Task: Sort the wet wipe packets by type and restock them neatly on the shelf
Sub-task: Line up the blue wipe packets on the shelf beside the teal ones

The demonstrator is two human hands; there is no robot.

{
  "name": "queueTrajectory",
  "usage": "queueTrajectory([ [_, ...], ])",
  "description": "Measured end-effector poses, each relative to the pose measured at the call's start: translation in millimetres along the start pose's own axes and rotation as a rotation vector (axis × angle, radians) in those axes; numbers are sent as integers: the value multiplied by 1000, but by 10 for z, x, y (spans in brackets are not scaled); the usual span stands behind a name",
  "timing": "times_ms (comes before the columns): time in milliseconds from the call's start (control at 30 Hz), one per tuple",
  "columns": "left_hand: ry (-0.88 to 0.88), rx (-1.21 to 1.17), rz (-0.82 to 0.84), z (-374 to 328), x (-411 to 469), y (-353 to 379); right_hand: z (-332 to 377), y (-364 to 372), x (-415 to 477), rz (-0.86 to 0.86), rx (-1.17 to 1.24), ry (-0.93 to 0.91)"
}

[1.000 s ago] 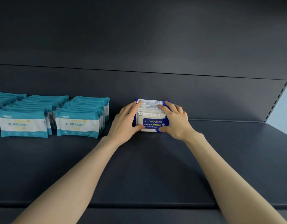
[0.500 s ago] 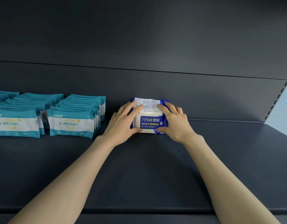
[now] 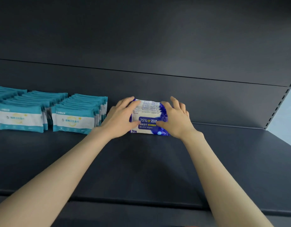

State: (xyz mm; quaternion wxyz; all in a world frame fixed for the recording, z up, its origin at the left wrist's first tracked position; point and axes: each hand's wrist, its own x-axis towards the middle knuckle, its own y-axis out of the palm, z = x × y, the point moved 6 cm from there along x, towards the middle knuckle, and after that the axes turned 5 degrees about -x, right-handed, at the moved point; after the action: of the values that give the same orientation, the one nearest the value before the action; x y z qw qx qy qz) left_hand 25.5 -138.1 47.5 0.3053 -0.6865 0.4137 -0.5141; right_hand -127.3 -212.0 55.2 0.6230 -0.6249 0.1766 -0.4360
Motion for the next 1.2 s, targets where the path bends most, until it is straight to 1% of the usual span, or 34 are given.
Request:
queueTrajectory([
  [133, 38, -44, -140, -359, -268, -487, 100, -482, -378, -154, 61, -22],
  [233, 55, -150, -209, -625, -689, -680, 135, -741, -898, -291, 156, -47],
  [367, 146, -297, -290, -1063, -1440, -644, 57, -739, -1761, -407, 241, -33],
  [433, 182, -310, -301, -1278, -1821, -513, -28, -616, -2184, -425, 273, -30],
  [500, 186, -336, -273, -1448, -2155, -300, -151, -453, -2573, -408, 318, -16],
  [600, 151, -374, -127, -1694, -2608, 189, -426, -88, -3120, -298, 343, 54],
  [667, 97, -374, -14, -1850, -2898, 570, -645, 183, -3474, -235, 369, 108],
  [767, 18, -411, 110, -2048, -3292, 1147, -1034, 646, -3974, -138, 379, 196],
  [933, -132, -463, 309, -2420, -3835, 2143, -1786, 1420, -4774, 107, 398, 362],
  [1033, -281, -490, 400, -2617, -4142, 2833, -2259, 1886, -5216, 240, 369, 402],
  [1133, -519, -530, 456, -2772, -4543, 3572, -2700, 2454, -5602, 426, 418, 481],
  [1200, -659, -560, 491, -2863, -4851, 4035, -2941, 2824, -5815, 502, 433, 511],
])
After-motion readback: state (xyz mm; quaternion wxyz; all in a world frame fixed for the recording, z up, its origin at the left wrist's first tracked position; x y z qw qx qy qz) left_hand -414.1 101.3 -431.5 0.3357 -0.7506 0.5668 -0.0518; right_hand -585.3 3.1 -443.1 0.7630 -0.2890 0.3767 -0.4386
